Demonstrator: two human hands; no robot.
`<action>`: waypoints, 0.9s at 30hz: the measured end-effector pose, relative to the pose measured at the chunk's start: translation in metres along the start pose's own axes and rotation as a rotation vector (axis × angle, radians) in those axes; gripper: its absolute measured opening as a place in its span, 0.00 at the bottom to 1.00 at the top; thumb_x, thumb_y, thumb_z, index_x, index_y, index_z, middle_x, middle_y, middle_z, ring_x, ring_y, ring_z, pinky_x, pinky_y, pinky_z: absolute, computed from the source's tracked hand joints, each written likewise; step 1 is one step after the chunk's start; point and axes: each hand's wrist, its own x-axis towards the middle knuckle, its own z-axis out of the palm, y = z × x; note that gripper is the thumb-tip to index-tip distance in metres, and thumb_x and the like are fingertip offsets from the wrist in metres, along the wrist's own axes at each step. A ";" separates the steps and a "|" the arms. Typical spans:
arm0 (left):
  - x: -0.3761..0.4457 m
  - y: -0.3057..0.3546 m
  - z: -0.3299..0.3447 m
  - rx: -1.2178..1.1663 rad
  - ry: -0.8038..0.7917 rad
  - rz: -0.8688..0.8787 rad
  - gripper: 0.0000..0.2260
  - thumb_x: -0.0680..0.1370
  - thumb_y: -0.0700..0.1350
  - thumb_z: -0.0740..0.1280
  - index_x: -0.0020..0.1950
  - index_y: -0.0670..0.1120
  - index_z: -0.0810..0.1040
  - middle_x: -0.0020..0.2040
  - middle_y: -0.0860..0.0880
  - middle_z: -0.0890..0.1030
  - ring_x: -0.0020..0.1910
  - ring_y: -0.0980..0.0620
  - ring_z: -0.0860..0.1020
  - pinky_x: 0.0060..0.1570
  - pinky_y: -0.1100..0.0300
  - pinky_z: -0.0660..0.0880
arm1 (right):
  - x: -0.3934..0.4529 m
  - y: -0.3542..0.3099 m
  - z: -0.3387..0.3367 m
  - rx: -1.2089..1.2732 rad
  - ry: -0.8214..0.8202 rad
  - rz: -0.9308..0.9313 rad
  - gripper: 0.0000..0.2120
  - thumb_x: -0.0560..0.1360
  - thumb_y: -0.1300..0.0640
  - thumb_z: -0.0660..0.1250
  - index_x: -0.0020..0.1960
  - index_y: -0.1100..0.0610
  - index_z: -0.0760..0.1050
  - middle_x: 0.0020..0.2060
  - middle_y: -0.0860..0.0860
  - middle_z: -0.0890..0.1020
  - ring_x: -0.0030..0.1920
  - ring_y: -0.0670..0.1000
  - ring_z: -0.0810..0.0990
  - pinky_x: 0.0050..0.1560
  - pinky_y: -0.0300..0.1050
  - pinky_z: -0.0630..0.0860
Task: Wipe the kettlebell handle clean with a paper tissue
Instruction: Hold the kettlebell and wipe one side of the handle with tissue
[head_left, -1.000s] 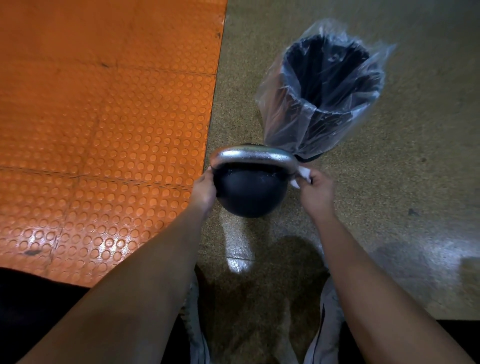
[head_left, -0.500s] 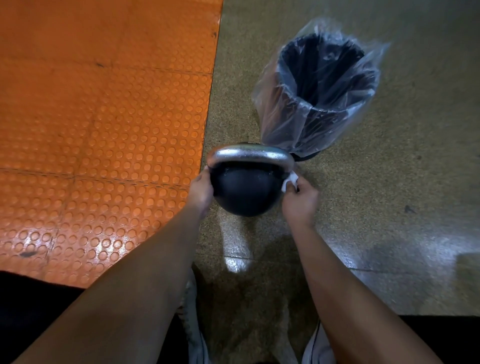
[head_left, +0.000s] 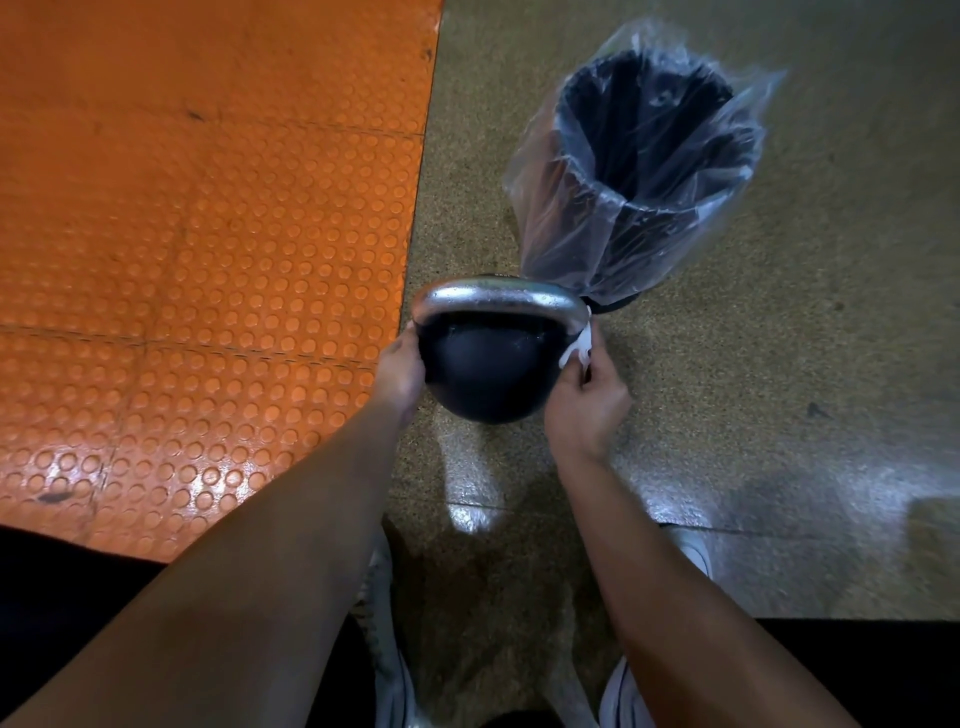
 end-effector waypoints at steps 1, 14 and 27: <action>-0.001 0.000 0.000 0.001 -0.002 0.002 0.22 0.83 0.56 0.59 0.66 0.42 0.78 0.62 0.44 0.82 0.65 0.42 0.76 0.70 0.40 0.68 | -0.003 0.002 -0.001 0.010 -0.008 -0.006 0.25 0.80 0.66 0.64 0.76 0.51 0.73 0.59 0.56 0.87 0.55 0.54 0.86 0.60 0.50 0.82; -0.001 0.001 0.002 0.022 0.013 0.026 0.21 0.82 0.56 0.59 0.63 0.43 0.80 0.60 0.44 0.82 0.64 0.44 0.77 0.69 0.42 0.70 | -0.020 0.011 0.001 -0.068 -0.039 0.007 0.26 0.80 0.67 0.65 0.76 0.52 0.73 0.50 0.56 0.88 0.46 0.55 0.84 0.51 0.46 0.80; -0.002 0.001 0.000 0.033 -0.006 0.026 0.21 0.83 0.55 0.58 0.66 0.43 0.79 0.61 0.45 0.82 0.64 0.44 0.77 0.69 0.42 0.70 | -0.014 0.006 0.007 -0.114 -0.058 0.098 0.26 0.82 0.67 0.63 0.78 0.53 0.71 0.58 0.60 0.86 0.54 0.58 0.85 0.54 0.36 0.74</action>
